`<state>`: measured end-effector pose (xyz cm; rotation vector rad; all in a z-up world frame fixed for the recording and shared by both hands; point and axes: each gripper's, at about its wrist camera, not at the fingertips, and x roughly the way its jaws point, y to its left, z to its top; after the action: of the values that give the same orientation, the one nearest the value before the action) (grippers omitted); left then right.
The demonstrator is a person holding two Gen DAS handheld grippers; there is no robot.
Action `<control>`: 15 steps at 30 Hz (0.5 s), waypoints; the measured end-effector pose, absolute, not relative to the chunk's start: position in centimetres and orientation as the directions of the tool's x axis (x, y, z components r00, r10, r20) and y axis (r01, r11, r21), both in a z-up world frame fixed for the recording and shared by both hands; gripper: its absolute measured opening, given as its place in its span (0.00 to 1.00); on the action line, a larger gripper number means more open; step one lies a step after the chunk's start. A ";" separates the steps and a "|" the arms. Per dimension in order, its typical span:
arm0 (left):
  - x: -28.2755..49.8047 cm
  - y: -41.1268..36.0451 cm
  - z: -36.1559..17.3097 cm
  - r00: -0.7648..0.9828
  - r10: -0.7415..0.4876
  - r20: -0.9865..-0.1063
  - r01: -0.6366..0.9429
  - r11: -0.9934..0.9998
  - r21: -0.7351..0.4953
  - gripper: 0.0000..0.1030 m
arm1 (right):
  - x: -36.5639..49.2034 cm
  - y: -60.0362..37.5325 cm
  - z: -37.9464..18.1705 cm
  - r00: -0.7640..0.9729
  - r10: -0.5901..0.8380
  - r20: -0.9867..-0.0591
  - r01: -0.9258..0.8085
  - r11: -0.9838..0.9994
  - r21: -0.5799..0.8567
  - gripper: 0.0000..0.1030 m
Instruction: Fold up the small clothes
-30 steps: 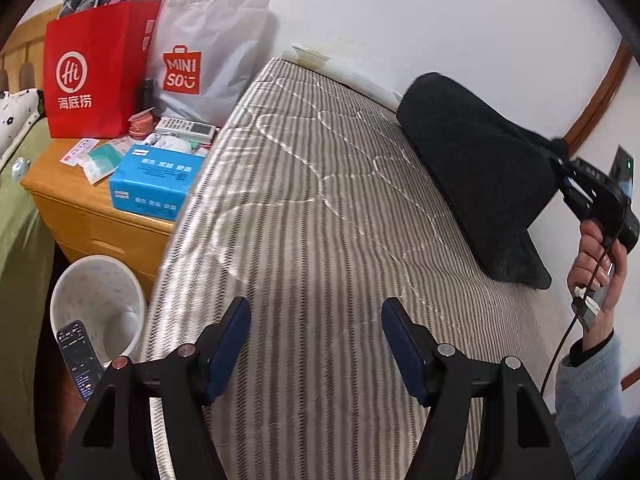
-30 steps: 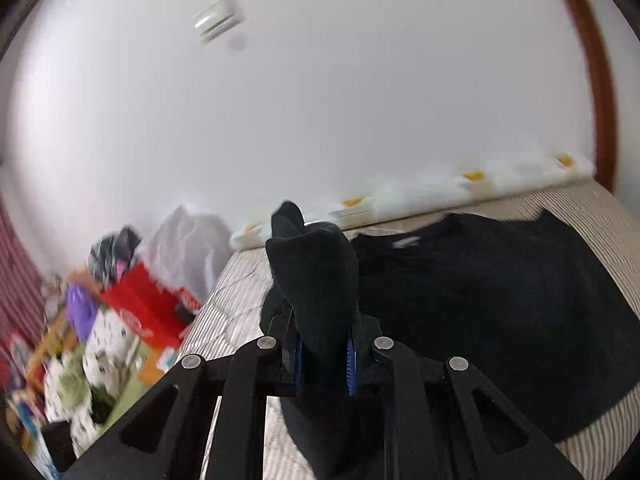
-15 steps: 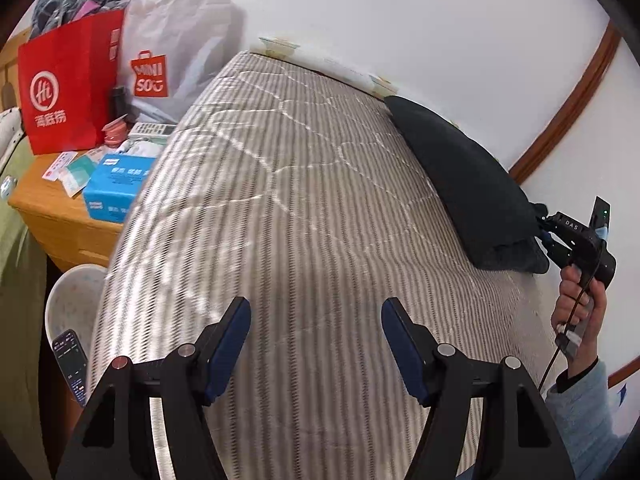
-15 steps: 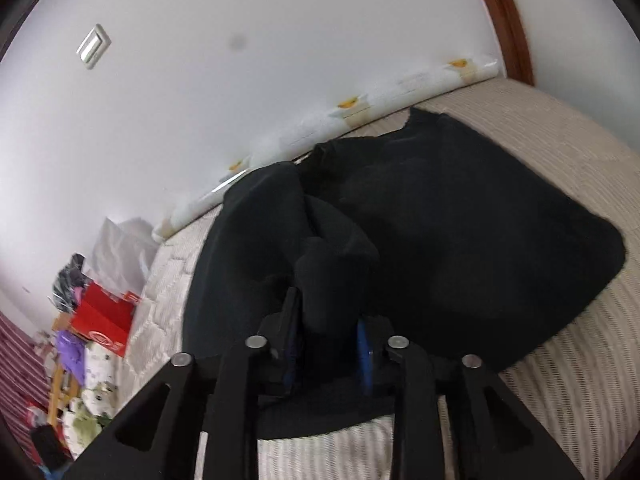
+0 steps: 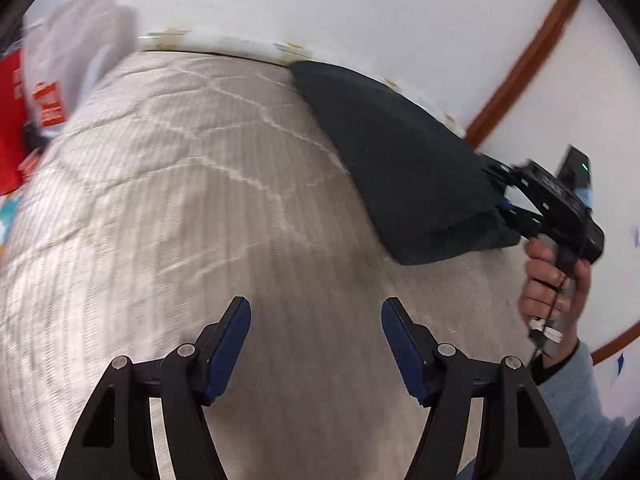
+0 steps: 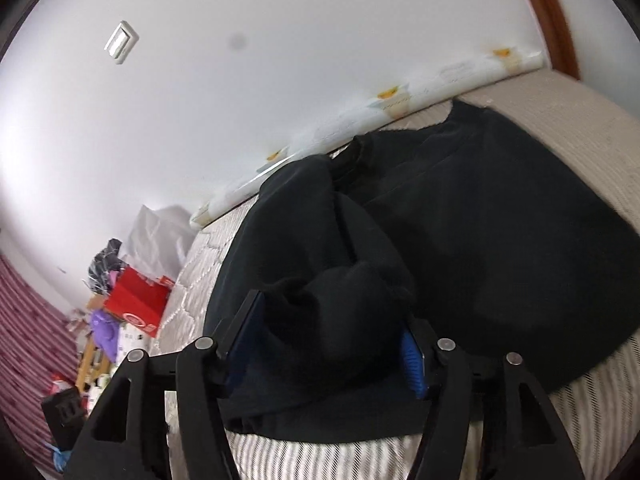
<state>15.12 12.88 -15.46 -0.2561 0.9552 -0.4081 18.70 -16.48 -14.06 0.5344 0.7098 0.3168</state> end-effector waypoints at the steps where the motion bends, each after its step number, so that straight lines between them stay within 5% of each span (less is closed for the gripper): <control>1: 15.5 12.1 -15.5 0.506 -0.449 -0.737 0.232 0.893 -0.385 0.65 | 19.4 -16.2 -14.3 0.711 0.465 -0.527 -0.106 0.813 0.573 0.60; 6: 17.5 8.9 -15.3 0.507 -0.462 -0.728 0.280 0.887 -0.368 0.65 | 21.7 -15.5 -14.8 0.704 0.464 -0.537 -0.104 0.816 0.569 0.59; 11: 19.4 6.0 -16.1 0.474 -0.494 -0.729 0.300 0.869 -0.394 0.65 | 22.9 -15.8 -14.1 0.733 0.443 -0.517 -0.123 0.833 0.540 0.17; 15: 20.3 3.0 -16.5 0.473 -0.465 -0.748 0.309 0.883 -0.354 0.65 | 22.4 -17.6 -11.9 0.773 0.449 -0.448 -0.184 0.834 0.520 0.13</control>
<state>20.27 3.05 -16.51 -0.1782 0.9682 -0.4770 22.43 -17.58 -11.88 0.4733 0.5945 0.3568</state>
